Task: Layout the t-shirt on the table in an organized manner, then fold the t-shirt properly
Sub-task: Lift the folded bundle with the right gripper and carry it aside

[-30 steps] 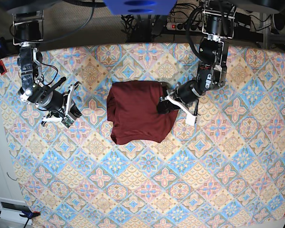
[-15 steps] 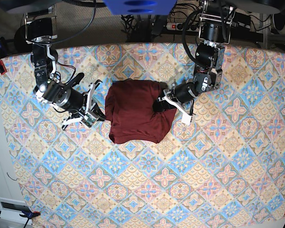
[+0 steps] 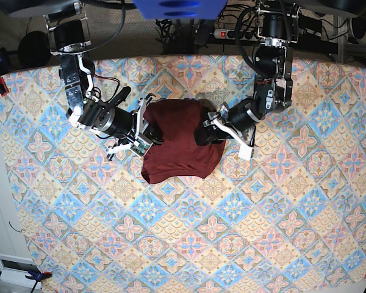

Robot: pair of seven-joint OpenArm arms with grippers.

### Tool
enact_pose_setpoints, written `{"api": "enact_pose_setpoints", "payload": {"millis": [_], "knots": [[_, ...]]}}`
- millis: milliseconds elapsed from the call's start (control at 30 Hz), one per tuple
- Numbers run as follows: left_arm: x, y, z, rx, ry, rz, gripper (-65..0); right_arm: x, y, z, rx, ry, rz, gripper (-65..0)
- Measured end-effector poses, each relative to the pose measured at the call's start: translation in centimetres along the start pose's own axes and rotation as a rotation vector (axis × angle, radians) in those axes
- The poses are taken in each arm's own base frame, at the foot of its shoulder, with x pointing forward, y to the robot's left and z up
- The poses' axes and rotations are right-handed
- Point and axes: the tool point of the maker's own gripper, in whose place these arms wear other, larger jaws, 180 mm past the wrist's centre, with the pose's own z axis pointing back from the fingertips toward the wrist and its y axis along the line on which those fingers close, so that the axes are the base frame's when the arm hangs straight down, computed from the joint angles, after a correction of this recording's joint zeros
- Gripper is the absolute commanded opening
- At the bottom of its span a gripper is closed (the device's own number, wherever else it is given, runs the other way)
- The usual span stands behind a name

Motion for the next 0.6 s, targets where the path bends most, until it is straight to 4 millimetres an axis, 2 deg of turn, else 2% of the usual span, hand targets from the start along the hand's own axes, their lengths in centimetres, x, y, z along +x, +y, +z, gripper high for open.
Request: {"api": "enact_pose_setpoints", "payload": {"millis": [100,233,300,367,467,600], "knots": [[0.3,1.3,1.3,0.003,-0.037,0.095,-31.9,0.7,1.2,-0.7,0.036,-0.014,0.012,-64.3],[3.7,4.2,4.1,0.024,-0.19,0.214,-31.9,2.9,2.4,-2.4,0.087,-0.055,0.038,-64.2],[4.4,5.6,5.6,0.043,-0.239,0.256,-31.9,3.4,2.9,-3.5,0.11,-0.056,0.033,-64.2],[4.6,6.9,6.7,0.074,-0.262,0.278,-31.9,2.9,3.6,-4.9,0.142,-0.001,0.036,-64.2],[4.6,8.3,8.1,0.105,-0.292,0.312,-31.9,3.5,5.0,-6.8,0.199,0.01,0.038,-64.1],[4.9,9.1,8.9,0.122,-0.319,0.322,-31.9,3.8,5.8,-9.1,0.252,0.047,0.05,-64.3]]}}
